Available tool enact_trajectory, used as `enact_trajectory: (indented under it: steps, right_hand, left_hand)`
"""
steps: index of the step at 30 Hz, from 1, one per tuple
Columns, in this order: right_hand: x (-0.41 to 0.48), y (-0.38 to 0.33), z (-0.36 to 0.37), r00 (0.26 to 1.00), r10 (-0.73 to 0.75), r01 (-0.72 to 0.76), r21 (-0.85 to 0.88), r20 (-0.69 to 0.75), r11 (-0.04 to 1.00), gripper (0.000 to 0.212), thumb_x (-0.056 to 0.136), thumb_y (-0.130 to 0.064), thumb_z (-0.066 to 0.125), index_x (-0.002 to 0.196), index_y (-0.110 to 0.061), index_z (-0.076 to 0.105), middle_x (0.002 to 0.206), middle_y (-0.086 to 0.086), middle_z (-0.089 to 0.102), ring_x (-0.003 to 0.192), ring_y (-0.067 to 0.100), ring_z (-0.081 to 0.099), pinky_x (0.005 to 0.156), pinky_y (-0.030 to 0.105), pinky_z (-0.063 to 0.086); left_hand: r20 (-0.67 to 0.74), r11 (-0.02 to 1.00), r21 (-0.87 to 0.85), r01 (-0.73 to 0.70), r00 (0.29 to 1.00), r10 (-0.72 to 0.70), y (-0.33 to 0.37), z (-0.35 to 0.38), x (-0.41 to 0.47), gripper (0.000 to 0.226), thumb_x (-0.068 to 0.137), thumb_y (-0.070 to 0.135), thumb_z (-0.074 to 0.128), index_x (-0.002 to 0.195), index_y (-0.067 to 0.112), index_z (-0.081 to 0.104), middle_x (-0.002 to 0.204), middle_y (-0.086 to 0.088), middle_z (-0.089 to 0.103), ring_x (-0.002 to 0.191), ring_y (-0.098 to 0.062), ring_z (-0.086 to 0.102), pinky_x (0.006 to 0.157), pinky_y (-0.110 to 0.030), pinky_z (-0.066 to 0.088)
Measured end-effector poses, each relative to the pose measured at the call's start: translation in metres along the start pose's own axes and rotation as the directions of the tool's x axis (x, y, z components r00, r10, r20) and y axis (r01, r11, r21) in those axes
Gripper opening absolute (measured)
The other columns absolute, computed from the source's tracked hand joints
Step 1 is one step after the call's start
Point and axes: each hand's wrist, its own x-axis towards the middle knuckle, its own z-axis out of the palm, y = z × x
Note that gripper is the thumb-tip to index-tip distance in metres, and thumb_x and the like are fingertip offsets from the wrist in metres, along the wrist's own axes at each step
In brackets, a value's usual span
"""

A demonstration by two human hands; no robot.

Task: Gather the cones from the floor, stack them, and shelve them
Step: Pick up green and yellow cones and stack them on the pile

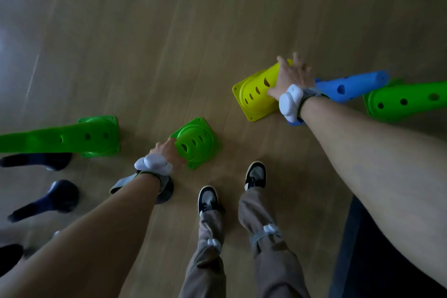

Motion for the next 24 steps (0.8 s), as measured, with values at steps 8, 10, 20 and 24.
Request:
enact_trajectory:
  steps: [8,10,20,24]
  right_hand:
    - [0.051,0.006,0.013,0.99,-0.139,0.138,-0.036,-0.005,0.99,0.041,0.09,-0.009,0.058,0.13,-0.012,0.051,0.133,0.017,0.048,0.116,0.038,0.053,0.09,0.039,0.045]
    - [0.044,0.002,0.013,0.986,-0.164,0.162,-0.061,-0.038,0.985,0.034,0.092,-0.005,0.052,0.126,-0.008,0.053,0.13,0.019,0.05,0.118,0.037,0.051,0.091,0.04,0.044]
    - [-0.084,-0.02,-0.088,0.999,-0.042,0.041,0.078,0.008,0.996,0.034,0.088,-0.005,0.056,0.122,-0.01,0.059,0.124,0.015,0.057,0.113,0.036,0.058,0.086,0.037,0.048]
    - [-0.162,-0.017,-0.107,0.995,0.097,-0.091,0.233,-0.014,0.968,0.032,0.093,-0.008,0.053,0.124,-0.008,0.06,0.124,0.015,0.059,0.112,0.034,0.059,0.086,0.035,0.047]
  left_hand:
    - [-0.184,0.986,0.013,0.167,0.969,-0.162,0.017,0.002,0.039,0.023,0.086,0.015,0.06,0.108,0.011,0.065,0.1,-0.009,0.068,0.095,-0.028,0.066,0.075,-0.033,0.049]
    - [-0.243,0.998,0.066,0.02,0.97,-0.003,0.023,-0.019,0.026,0.029,0.08,0.019,0.064,0.108,0.013,0.062,0.099,-0.011,0.067,0.092,-0.032,0.066,0.069,-0.034,0.05]
    - [-0.318,0.959,0.238,-0.153,0.921,0.226,0.064,-0.163,-0.085,0.027,0.086,0.018,0.06,0.112,0.015,0.065,0.113,-0.01,0.066,0.104,-0.031,0.064,0.069,-0.03,0.043]
    - [-0.341,0.902,0.335,-0.271,0.858,0.384,0.078,-0.194,-0.14,0.019,0.086,0.016,0.058,0.101,0.012,0.069,0.107,-0.01,0.069,0.1,-0.031,0.066,0.069,-0.03,0.046]
